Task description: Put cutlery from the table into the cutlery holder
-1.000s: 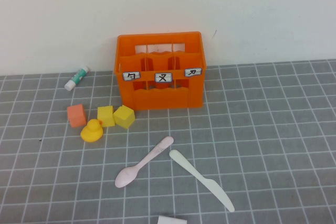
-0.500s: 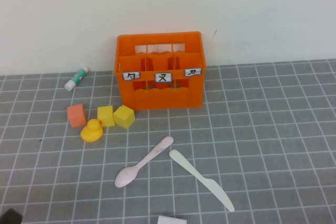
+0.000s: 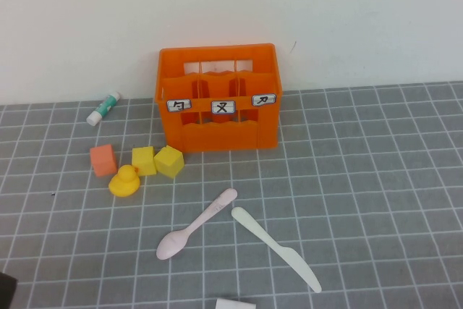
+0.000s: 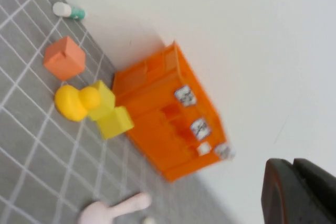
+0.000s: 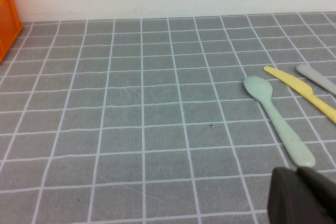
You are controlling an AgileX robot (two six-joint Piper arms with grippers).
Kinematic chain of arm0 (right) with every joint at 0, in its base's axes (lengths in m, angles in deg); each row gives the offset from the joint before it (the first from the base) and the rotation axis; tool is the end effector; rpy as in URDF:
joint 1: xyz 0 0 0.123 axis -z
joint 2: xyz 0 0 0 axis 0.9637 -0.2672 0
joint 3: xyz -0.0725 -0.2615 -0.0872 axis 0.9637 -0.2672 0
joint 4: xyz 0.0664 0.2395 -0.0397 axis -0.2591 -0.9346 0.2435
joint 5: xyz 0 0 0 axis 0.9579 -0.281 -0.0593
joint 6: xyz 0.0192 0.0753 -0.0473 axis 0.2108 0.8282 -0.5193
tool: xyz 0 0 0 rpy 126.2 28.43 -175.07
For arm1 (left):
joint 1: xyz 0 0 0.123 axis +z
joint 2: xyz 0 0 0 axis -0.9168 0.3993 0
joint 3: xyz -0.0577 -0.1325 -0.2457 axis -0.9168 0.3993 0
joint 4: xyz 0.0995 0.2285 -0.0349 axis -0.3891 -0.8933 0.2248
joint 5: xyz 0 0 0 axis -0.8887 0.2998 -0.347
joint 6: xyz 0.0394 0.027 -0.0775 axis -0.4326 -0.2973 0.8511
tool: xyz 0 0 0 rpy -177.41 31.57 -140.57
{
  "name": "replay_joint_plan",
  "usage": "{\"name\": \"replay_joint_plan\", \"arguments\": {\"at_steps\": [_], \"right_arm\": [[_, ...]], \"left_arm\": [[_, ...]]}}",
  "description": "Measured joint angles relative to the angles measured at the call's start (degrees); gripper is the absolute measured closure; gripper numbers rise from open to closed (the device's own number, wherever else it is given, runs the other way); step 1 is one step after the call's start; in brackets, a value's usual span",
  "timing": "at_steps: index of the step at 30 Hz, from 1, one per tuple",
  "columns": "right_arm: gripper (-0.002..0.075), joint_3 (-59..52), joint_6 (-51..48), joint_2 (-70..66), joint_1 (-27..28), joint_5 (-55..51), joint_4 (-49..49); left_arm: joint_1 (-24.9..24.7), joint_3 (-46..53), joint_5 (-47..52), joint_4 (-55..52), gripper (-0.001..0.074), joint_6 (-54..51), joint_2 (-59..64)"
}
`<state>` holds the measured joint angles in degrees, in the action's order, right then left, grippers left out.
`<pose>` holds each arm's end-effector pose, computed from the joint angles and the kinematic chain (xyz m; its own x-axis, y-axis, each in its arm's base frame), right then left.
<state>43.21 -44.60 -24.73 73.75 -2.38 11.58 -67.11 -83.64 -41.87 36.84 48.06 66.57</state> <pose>0.0531 -0.0036 0.1748 -0.2596 -0.0043 -0.9657 0.0322 0.9994 -0.0131 0.0556 -0.0133 0.1961 -0.1453 -0.9182 -0.3686 0.0395 0.3668 -0.9294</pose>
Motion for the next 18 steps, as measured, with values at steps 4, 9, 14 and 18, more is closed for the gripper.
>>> {"name": "replay_joint_plan", "arguments": {"at_steps": [4, 9, 14, 18], "right_arm": [[0.0729, 0.00, 0.00, 0.00, 0.00, 0.00, 0.00], [0.0729, 0.00, 0.00, 0.00, 0.00, 0.00, 0.00], [0.0729, 0.00, 0.00, 0.00, 0.00, 0.00, 0.00], [0.0729, 0.00, 0.00, 0.00, 0.00, 0.00, 0.00]], "left_arm": [[0.00, -4.70, 6.76, -3.52, 0.0736, -10.55, 0.77], [0.00, -19.78, 21.79, -19.49, 0.0736, -18.30, 12.10], [0.00, -34.87, 38.01, -35.99, 0.0736, -25.85, 28.44], [0.00, -44.63, 45.77, -40.40, 0.0725, -31.29, 40.12]]}}
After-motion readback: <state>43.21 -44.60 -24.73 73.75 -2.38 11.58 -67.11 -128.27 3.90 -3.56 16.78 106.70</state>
